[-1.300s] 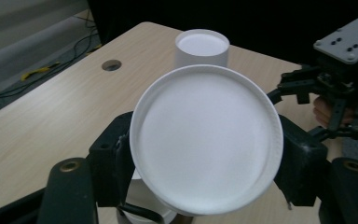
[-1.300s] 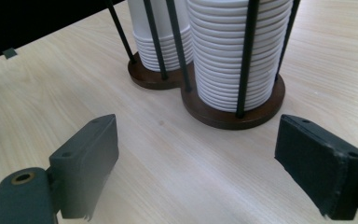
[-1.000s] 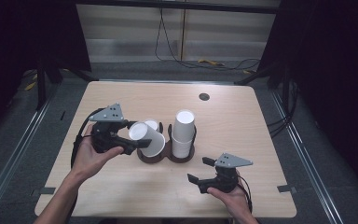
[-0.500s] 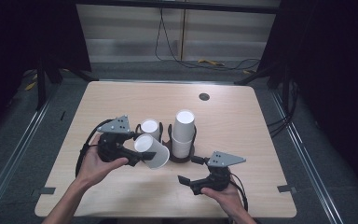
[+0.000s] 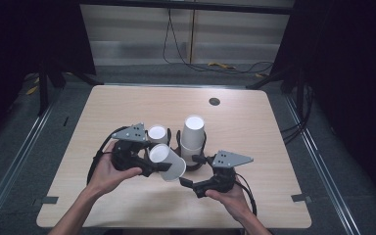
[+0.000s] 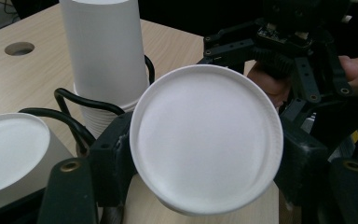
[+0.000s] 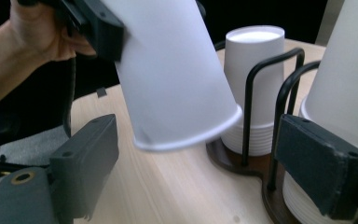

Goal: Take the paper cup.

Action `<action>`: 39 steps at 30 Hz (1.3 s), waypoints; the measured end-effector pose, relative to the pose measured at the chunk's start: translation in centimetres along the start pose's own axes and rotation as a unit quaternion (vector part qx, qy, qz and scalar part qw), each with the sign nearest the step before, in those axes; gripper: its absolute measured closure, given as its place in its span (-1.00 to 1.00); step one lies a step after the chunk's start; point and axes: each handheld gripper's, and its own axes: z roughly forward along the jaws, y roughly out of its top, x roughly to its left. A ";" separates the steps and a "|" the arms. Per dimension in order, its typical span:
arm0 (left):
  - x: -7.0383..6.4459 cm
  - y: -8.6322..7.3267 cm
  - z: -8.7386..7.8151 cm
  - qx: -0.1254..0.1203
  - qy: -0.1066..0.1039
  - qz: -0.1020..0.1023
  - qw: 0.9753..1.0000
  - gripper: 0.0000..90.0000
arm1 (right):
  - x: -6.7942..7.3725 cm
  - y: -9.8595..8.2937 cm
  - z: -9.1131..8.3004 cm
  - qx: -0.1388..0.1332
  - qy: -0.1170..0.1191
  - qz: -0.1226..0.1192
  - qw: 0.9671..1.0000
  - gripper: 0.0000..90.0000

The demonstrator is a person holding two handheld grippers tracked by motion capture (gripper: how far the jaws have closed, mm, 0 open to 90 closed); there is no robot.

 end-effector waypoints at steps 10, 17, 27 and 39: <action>-0.7 -0.2 1.9 0.017 -0.023 0.001 1.000 -0.28 | 0.4 -0.7 1.2 0.014 0.020 -0.017 1.000 -0.70; -1.0 -0.1 2.6 0.021 -0.030 -0.002 0.999 -0.27 | 0.5 -1.2 1.9 0.021 0.026 -0.019 0.999 -0.70; -1.0 -0.2 2.7 0.016 -0.044 -0.009 0.999 -0.27 | 0.6 -1.5 2.3 0.019 0.028 -0.030 0.999 -0.59; -0.3 -0.9 2.4 0.010 -0.063 -0.022 0.998 -0.27 | 0.8 -1.3 1.9 0.027 0.030 -0.042 0.998 -0.49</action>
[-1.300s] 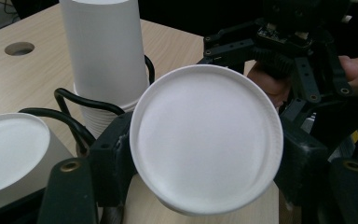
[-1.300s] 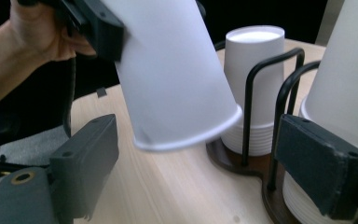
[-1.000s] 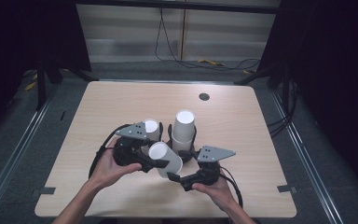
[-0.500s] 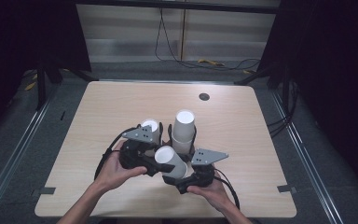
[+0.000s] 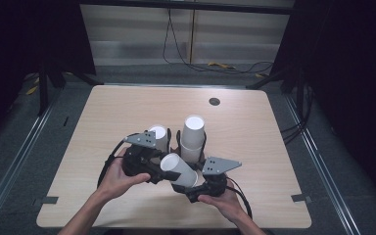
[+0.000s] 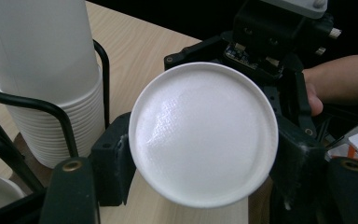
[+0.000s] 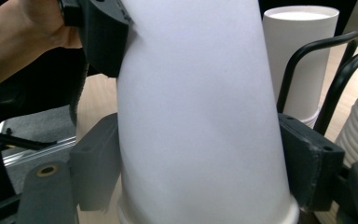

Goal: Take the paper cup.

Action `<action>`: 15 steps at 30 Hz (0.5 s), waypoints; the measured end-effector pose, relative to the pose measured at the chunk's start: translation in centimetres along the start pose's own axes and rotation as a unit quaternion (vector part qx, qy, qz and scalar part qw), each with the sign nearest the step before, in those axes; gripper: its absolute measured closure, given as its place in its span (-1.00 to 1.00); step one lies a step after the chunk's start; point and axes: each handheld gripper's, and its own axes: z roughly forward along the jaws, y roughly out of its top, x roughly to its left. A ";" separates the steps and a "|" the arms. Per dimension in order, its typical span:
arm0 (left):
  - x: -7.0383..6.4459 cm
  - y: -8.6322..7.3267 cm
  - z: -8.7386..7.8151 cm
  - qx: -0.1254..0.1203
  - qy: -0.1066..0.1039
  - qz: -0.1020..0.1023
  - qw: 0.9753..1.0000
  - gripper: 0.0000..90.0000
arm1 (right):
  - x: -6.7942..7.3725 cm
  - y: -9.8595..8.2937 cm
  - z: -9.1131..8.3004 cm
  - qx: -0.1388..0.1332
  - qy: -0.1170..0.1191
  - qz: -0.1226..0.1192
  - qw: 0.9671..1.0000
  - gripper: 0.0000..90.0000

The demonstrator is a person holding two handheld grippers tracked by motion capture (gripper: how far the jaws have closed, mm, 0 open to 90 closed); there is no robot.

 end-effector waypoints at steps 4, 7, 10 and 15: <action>0.2 -0.2 0.0 -0.006 -0.007 -0.008 1.000 -0.27 | 0.0 0.0 0.0 0.002 0.000 0.001 1.000 -0.49; 0.3 -0.3 0.1 -0.001 -0.008 -0.005 1.000 -0.29 | 0.0 0.1 0.0 0.008 0.002 0.001 1.000 -0.47; 0.2 -0.3 0.2 0.005 -0.006 0.006 1.000 -0.30 | -0.1 0.1 -0.1 0.016 0.005 0.001 1.000 -0.45; -0.5 -0.1 0.5 0.017 0.013 0.023 0.999 -0.51 | -0.2 0.3 -0.5 0.018 0.005 0.007 1.000 -0.44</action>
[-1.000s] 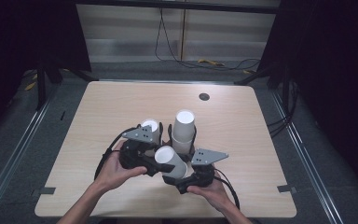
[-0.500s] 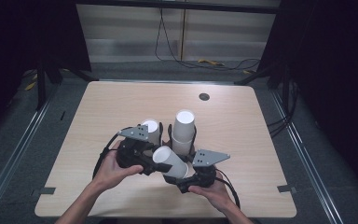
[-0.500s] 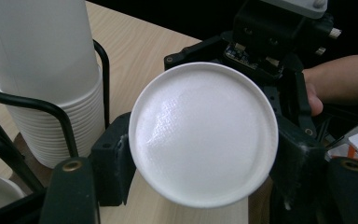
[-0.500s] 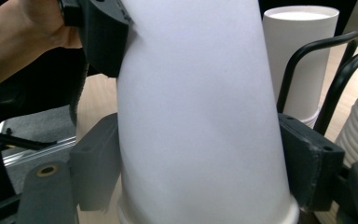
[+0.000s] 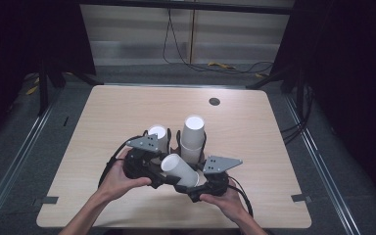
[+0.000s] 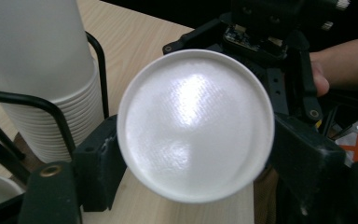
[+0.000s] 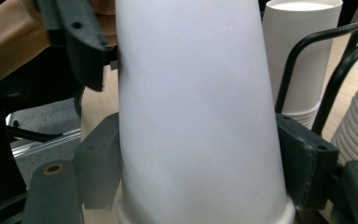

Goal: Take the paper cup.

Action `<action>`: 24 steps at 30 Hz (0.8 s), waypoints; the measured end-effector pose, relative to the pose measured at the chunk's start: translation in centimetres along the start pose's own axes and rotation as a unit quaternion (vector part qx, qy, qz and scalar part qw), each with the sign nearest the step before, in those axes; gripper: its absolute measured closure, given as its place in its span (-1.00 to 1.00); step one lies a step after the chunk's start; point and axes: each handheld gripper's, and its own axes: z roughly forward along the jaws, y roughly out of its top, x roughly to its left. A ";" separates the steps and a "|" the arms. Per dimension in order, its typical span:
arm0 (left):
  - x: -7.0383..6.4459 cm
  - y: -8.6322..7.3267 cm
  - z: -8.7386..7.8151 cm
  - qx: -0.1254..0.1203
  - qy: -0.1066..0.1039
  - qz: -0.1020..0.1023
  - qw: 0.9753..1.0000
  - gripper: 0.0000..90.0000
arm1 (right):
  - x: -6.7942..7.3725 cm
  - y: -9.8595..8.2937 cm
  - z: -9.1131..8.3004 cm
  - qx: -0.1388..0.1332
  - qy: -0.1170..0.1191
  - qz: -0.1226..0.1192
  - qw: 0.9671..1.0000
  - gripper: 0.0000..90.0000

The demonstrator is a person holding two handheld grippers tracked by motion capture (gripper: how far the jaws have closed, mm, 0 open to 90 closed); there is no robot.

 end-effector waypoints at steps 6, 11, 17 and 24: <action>0.4 -0.1 -0.8 -0.005 0.024 -0.003 1.000 -0.64 | 0.0 0.0 -0.4 0.014 0.002 -0.002 1.000 -0.42; 0.5 -0.4 -1.7 0.009 0.045 0.007 0.999 -0.62 | -0.5 0.2 -0.5 0.034 -0.005 0.005 0.999 -0.41; 0.9 -1.4 -2.3 0.011 0.062 -0.004 0.998 -0.64 | -0.6 0.6 0.2 0.074 -0.005 -0.001 0.997 -0.42; 0.7 -2.1 -2.6 0.020 0.082 0.005 0.996 -0.64 | -0.7 1.0 1.1 0.115 0.001 -0.016 0.993 -0.41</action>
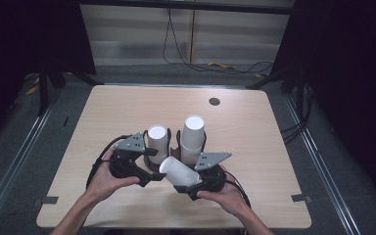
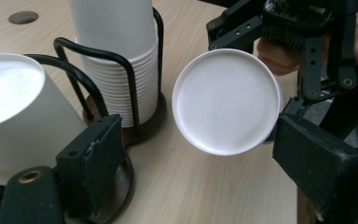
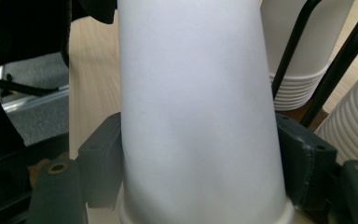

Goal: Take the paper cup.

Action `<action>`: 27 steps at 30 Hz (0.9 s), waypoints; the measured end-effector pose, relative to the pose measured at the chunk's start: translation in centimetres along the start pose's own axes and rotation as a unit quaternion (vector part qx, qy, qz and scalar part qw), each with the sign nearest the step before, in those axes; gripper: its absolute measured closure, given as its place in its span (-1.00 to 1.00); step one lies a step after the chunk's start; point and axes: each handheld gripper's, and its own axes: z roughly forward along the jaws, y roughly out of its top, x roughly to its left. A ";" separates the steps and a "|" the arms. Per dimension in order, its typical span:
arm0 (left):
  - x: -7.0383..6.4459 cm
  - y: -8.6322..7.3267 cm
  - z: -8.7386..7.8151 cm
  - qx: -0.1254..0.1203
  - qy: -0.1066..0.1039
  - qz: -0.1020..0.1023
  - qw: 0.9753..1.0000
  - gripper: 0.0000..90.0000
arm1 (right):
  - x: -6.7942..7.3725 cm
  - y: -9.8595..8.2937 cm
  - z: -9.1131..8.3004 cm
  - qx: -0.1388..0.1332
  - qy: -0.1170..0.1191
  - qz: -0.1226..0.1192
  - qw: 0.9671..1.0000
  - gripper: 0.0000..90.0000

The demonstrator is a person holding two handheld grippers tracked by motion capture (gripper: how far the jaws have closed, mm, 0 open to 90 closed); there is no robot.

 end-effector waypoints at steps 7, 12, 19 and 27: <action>0.1 -0.4 -0.1 0.005 0.001 0.004 1.000 -0.58 | -0.1 0.6 -0.1 0.026 0.001 -0.011 1.000 -0.40; 0.2 -0.5 0.2 0.019 0.005 0.008 1.000 -0.60 | -0.3 0.5 0.1 0.055 0.002 -0.011 0.998 -0.39; 0.1 -0.5 1.1 0.045 -0.011 0.015 0.999 -0.58 | -0.4 0.9 0.6 0.095 0.002 -0.031 0.995 -0.39; 0.0 -0.7 1.9 0.069 -0.021 0.029 0.997 -0.52 | -0.1 1.2 1.6 0.146 0.006 -0.056 0.988 -0.38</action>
